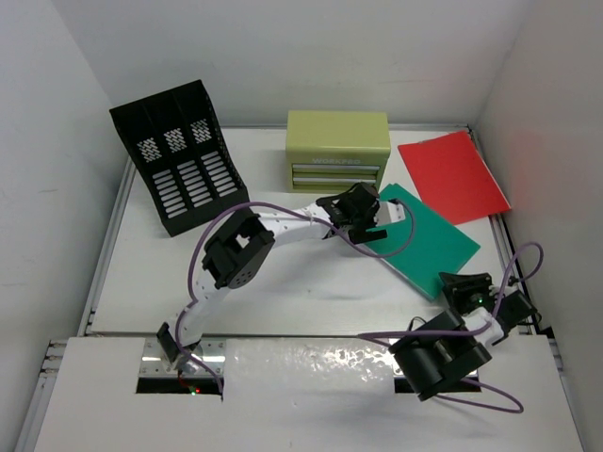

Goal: Organize the desk

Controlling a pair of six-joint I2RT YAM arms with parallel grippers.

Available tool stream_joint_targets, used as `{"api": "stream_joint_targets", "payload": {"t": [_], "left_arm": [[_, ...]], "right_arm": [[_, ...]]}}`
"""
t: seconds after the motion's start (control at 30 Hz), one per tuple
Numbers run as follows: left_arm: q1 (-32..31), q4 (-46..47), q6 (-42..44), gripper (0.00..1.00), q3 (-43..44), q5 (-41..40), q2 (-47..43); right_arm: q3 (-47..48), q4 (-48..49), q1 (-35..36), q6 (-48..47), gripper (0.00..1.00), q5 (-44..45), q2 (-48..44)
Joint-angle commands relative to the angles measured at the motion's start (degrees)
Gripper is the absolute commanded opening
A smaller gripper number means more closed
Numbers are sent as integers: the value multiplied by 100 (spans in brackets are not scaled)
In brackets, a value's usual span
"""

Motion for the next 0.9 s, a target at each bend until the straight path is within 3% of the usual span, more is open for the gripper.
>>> {"api": "stream_joint_targets", "payload": {"t": [0.0, 0.33, 0.4, 0.7, 0.87], "left_arm": [[-158, 54, 106, 90, -80, 205, 127], [-211, 28, 203, 89, -115, 284, 75], [-264, -86, 369, 89, -124, 319, -13], [-782, -289, 2205, 96, -1073, 152, -1427], [-782, 825, 2769, 98, -2328, -577, -1841]], "right_arm": [[-839, 521, 7, -15, 42, -229, 183], [-795, 530, -2, -33, 12, -141, 351], [-751, 425, -2, -33, 0, -45, 254], [-558, 205, -2, 265, 0, -106, -159], [-567, 257, -2, 590, 0, -264, -353]]}}
